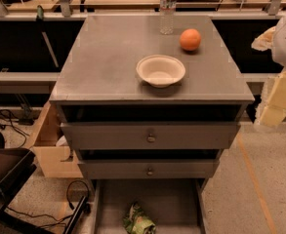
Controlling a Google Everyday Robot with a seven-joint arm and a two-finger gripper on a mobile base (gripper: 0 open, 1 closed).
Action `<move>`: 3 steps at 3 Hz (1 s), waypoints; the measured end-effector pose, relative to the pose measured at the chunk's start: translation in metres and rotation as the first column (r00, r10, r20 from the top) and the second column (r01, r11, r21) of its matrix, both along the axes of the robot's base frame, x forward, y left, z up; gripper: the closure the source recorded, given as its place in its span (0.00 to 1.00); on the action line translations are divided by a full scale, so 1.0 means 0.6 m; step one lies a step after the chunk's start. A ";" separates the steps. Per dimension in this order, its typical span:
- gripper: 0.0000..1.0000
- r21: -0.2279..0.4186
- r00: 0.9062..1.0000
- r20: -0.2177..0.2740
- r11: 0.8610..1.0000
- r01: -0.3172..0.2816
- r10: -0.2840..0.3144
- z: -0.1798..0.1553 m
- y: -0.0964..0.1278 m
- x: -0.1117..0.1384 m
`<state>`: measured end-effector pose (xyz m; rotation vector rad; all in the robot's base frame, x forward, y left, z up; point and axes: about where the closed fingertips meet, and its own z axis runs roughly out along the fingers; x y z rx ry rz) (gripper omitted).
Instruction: Pick green jalapeno chip bag from bottom drawer and place on counter
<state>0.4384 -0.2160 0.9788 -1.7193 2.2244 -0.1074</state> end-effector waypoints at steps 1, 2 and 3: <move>0.00 0.000 1.000 0.000 1.000 0.000 0.000 0.000 0.000 0.000; 0.00 0.035 1.000 0.025 0.999 0.015 -0.016 0.000 0.007 -0.001; 0.00 0.134 0.998 0.060 0.991 0.015 -0.023 -0.023 0.041 -0.028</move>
Offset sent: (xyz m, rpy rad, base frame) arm -0.0008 0.0104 -0.0053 0.1019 -0.0533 -0.0446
